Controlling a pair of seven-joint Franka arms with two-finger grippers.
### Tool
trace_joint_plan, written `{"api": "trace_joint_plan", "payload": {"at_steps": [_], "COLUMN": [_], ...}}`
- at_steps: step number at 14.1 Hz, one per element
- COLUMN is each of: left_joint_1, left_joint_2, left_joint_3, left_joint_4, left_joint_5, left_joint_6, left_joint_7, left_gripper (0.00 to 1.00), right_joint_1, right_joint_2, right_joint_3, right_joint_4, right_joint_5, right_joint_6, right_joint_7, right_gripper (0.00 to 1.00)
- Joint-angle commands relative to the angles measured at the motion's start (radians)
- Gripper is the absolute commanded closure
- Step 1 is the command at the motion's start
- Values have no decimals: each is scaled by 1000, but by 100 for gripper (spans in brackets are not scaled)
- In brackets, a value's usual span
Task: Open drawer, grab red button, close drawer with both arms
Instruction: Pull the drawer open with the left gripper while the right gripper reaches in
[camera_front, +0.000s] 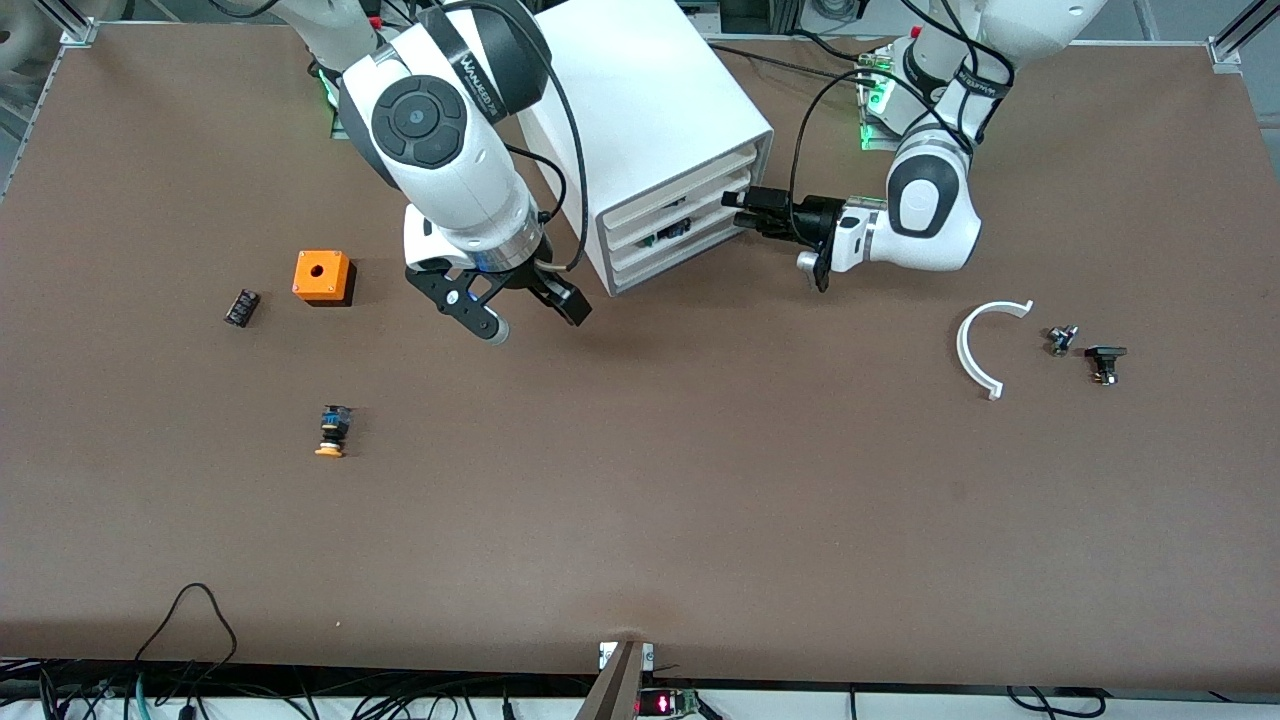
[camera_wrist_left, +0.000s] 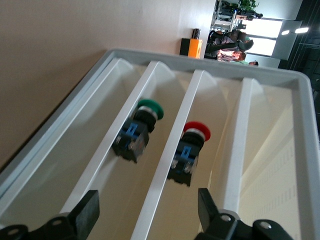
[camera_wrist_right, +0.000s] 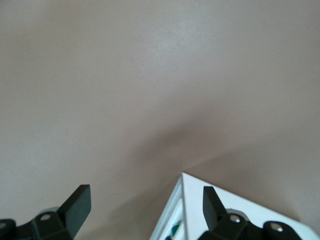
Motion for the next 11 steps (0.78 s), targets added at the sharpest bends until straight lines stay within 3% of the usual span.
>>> {"api": "trace_joint_plan", "payload": {"at_steps": [1,5,6,7,8,10,11], "left_joint_1": [-1,-6,-6,-7,-9,-7,-6], "left_joint_2": [3,46,44,46,46,44,41], "left_joint_3": [-24,-48,-48,-50,-50,-50,-50], "left_joint_4": [-12,-9,-11,-9,-8,-6,-2], "left_joint_5": [-69,-77,-77,-77,-77,-74,-68], "left_joint_6": [-13,-10,-10,-8,-8,-8,-9], "left_joint_7": [12,20,23,32,41,43,43], "left_gripper": [25,44,55,75,86,100,100], "right_joint_1": [25,33,34,36,39,39,38], "right_joint_2": [80,90,92,103,109,124,133], "right_joint_3": [-4,-4,-3,-3,-3,-3,-4], "right_joint_4": [127,150,158,171,188,216,233], "right_joint_5": [17,22,20,22,22,34,54], "right_joint_6": [-39,-39,-39,-39,-39,-36,-37], "right_joint_7": [71,122,134,148,156,175,188], "right_gripper": [1,1,1,1,1,1,1]}}
